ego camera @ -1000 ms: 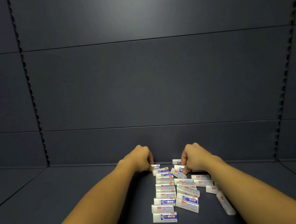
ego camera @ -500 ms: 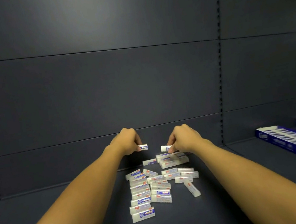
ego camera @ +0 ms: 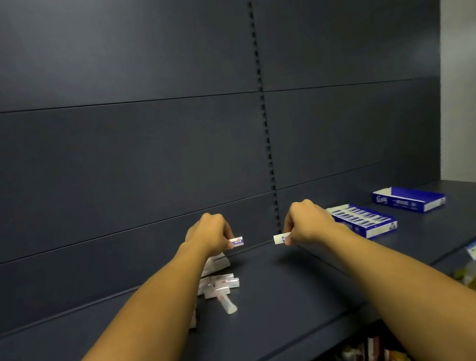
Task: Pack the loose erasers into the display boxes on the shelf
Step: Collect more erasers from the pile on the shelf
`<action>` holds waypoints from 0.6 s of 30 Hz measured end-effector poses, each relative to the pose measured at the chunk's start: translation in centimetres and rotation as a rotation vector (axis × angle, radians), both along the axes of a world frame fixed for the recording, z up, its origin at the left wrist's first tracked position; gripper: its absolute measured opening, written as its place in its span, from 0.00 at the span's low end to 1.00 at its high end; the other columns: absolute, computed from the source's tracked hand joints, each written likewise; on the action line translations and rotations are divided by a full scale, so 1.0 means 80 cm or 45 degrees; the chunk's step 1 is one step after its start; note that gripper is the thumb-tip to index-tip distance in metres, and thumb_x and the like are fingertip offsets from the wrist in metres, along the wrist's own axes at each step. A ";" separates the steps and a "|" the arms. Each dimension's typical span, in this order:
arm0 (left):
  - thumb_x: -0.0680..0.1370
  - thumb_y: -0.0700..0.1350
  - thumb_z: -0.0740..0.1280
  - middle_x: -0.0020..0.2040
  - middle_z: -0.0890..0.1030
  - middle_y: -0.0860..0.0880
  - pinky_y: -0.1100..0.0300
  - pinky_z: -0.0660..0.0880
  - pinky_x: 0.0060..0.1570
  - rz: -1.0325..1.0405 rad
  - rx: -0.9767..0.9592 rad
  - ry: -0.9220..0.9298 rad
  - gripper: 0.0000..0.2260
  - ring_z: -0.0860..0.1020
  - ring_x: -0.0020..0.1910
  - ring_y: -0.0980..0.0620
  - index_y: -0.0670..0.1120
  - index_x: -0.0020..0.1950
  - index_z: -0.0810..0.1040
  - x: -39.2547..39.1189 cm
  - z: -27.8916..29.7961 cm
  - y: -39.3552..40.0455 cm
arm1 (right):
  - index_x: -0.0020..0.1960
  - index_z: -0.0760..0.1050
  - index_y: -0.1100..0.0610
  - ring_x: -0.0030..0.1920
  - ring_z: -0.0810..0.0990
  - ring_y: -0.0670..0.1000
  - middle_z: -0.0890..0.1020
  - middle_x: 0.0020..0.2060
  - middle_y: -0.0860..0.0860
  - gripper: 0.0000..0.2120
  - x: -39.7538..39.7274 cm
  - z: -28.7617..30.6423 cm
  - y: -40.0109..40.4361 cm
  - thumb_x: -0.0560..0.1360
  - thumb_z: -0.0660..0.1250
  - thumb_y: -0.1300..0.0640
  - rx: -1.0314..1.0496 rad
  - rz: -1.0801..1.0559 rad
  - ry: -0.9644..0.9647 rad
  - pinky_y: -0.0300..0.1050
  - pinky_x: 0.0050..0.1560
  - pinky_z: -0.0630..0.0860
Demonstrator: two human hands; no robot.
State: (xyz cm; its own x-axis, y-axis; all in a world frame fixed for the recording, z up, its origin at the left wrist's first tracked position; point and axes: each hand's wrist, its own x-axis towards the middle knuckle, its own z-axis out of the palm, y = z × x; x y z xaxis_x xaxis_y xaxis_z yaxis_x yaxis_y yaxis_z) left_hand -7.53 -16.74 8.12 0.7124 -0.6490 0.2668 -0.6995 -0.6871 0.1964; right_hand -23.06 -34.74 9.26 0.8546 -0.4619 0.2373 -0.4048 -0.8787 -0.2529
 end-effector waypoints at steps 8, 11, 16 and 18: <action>0.75 0.46 0.75 0.50 0.84 0.51 0.51 0.80 0.49 0.006 0.017 -0.026 0.07 0.81 0.48 0.48 0.51 0.53 0.86 -0.089 0.007 -0.077 | 0.47 0.84 0.49 0.48 0.81 0.54 0.82 0.49 0.52 0.06 -0.083 -0.006 -0.073 0.71 0.77 0.51 0.007 -0.040 -0.031 0.46 0.44 0.75; 0.75 0.46 0.75 0.50 0.83 0.50 0.51 0.80 0.49 0.035 0.019 -0.024 0.07 0.81 0.48 0.47 0.51 0.52 0.86 -0.120 0.004 -0.101 | 0.48 0.85 0.50 0.48 0.81 0.53 0.83 0.47 0.51 0.07 -0.114 -0.012 -0.099 0.71 0.77 0.51 0.006 -0.054 -0.027 0.46 0.44 0.75; 0.75 0.46 0.75 0.50 0.82 0.51 0.54 0.75 0.44 0.073 0.005 -0.026 0.07 0.80 0.47 0.48 0.50 0.53 0.86 -0.166 0.001 -0.142 | 0.48 0.85 0.50 0.47 0.80 0.53 0.81 0.45 0.49 0.06 -0.154 -0.021 -0.142 0.71 0.76 0.53 0.018 -0.066 -0.057 0.46 0.47 0.78; 0.76 0.45 0.74 0.49 0.82 0.51 0.54 0.74 0.43 0.080 0.006 -0.031 0.07 0.79 0.46 0.48 0.50 0.53 0.85 -0.181 0.000 -0.158 | 0.48 0.85 0.50 0.48 0.80 0.53 0.81 0.47 0.49 0.05 -0.165 -0.024 -0.157 0.72 0.75 0.54 0.014 -0.058 -0.052 0.47 0.48 0.78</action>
